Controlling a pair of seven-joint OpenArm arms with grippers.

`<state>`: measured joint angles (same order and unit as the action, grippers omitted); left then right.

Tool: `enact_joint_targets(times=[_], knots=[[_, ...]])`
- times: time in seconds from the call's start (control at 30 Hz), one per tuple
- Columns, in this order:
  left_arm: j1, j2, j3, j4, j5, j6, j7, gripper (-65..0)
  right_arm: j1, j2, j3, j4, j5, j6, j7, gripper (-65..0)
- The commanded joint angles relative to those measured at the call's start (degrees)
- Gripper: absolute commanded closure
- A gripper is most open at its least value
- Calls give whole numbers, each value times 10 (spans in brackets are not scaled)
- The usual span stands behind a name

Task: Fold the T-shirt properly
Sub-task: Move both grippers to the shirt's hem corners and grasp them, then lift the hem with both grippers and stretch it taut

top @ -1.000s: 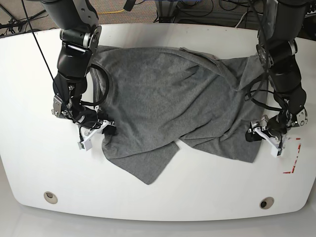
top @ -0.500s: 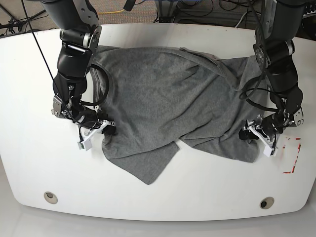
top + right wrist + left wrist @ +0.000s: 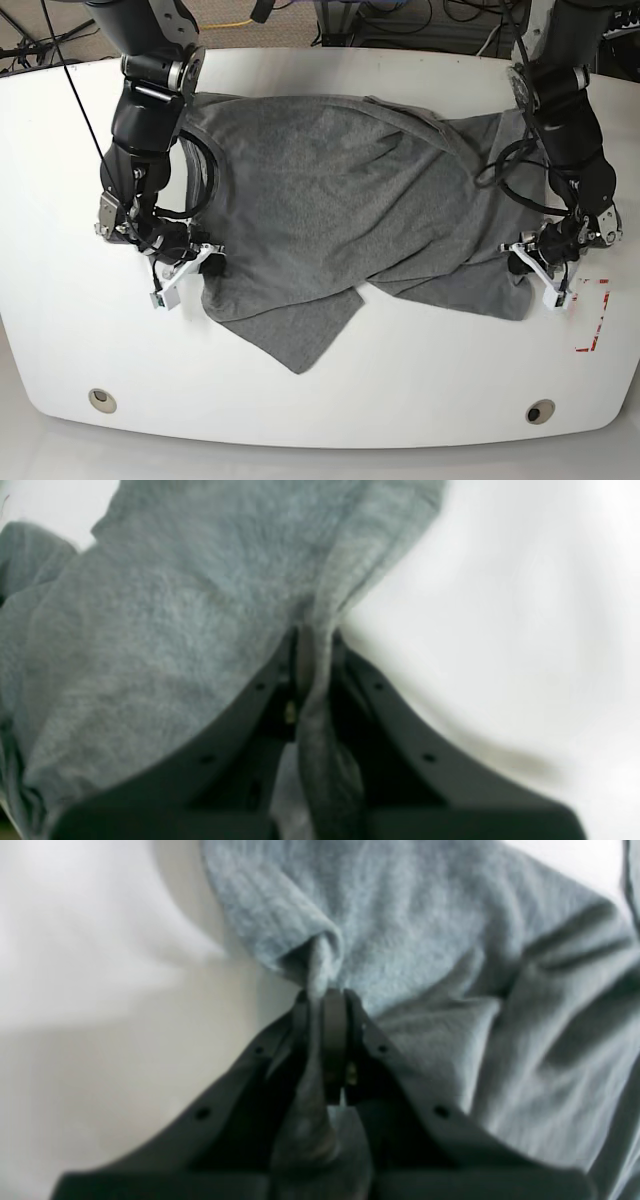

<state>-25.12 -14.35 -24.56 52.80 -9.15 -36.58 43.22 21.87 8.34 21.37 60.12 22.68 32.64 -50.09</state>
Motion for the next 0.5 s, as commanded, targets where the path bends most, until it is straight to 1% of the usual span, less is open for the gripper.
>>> enact_joint_targets(times=[0.0, 0.1, 0.2, 0.3, 0.4, 0.47], knots=[[3, 3, -2, 88, -12, -10, 4, 0, 5, 15, 2, 49, 9, 5, -10, 0], [33, 16, -2, 197, -11, -11, 47, 0, -14, 22, 2, 104, 9, 5, -38, 0], [42, 31, -1, 256, -11, -11, 72, 0, -18, 23, 3, 130, 9, 5, -49, 0], [43, 39, 0, 290, -10, -9, 81, 0, -14, 37, -1, 135, 9, 5, -50, 0], [42, 53, 0, 323, -10, -8, 97, 0, 12, 48, -1, 133, 9, 5, -55, 0], [29, 53, 1, 345, -10, -8, 111, 0, 32, 57, -1, 132, 8, 5, -62, 0]])
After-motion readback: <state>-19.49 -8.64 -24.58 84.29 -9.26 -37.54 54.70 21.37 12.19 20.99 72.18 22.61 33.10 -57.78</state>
